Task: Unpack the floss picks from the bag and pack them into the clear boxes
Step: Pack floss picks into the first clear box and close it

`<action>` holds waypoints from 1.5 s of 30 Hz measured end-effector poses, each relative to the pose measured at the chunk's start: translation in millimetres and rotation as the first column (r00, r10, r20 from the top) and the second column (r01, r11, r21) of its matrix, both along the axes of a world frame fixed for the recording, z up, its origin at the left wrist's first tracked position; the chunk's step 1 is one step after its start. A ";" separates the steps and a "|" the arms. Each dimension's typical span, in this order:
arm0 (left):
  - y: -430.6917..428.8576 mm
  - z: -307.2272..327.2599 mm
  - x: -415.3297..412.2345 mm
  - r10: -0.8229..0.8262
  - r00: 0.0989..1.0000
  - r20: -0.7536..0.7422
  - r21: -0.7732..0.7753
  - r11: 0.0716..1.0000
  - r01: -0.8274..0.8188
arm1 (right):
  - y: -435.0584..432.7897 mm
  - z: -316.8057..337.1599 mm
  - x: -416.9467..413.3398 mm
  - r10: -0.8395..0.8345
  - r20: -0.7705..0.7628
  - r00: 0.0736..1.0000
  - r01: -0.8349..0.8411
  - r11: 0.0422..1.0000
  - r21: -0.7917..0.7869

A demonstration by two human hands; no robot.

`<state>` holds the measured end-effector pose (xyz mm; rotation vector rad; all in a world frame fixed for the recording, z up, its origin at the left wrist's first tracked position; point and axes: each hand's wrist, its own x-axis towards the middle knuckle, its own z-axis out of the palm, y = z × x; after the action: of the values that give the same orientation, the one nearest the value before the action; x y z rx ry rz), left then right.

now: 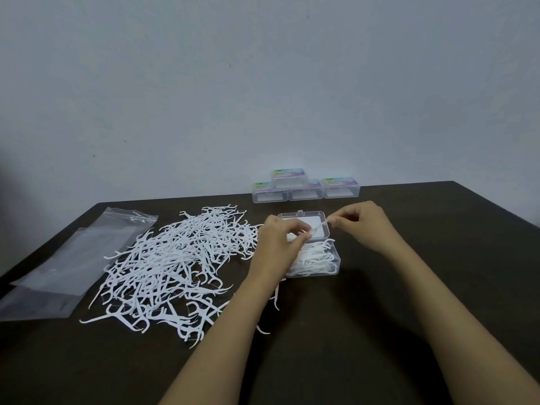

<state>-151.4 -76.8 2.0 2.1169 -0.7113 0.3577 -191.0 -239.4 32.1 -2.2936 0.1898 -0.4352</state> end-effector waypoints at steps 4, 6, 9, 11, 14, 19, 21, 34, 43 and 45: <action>-2.7 2.1 0.4 -0.021 0.993 0.116 0.374 0.927 -0.024 | -2.9 0.0 -1.3 -0.014 -0.087 0.996 0.003 0.992 -0.126; -2.4 3.4 1.4 -0.018 0.992 0.122 0.489 0.871 -0.044 | -3.3 -0.4 -1.3 0.004 -0.138 0.990 -0.025 0.988 -0.149; -0.7 4.0 2.7 -0.011 0.992 0.124 0.545 0.836 -0.059 | -1.7 -2.6 0.4 0.006 -0.198 0.980 -0.038 0.987 -0.158; 1.0 4.0 4.4 -0.015 0.995 0.096 0.500 0.865 -0.035 | 0.3 -3.9 1.5 -0.004 -0.214 0.977 -0.031 0.987 -0.160; 3.4 1.2 6.7 -0.033 0.998 0.048 0.442 0.897 0.009 | 5.4 -5.2 2.1 -0.022 -0.211 0.977 -0.012 0.988 -0.157; 4.2 -1.8 5.6 -0.046 0.999 0.023 0.396 0.918 0.033 | 8.0 -5.2 1.1 -0.024 -0.187 0.982 -0.009 0.984 -0.176; 4.6 -1.2 5.5 -0.045 0.999 0.021 0.384 0.923 0.034 | 7.8 -4.3 0.3 0.007 -0.189 0.982 -0.038 0.986 -0.162; 21.4 7.1 3.3 0.060 0.998 0.022 0.221 0.973 -0.063 | 14.3 -0.5 -3.0 0.003 -0.030 1.000 -0.009 0.978 -0.209; 78.4 5.2 -2.9 0.572 0.816 0.081 0.416 0.725 -0.549 | 77.3 13.0 -23.7 0.346 -0.151 0.926 -0.377 0.842 -0.385; 90.3 1.6 -16.4 0.635 0.761 0.132 0.448 0.647 -0.617 | 89.8 11.5 -25.7 0.337 -0.217 0.916 -0.400 0.800 -0.447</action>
<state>-167.8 13.5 3.6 2.8073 0.0226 0.5575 -216.8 -149.6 43.6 -2.7704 -0.3488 -0.1356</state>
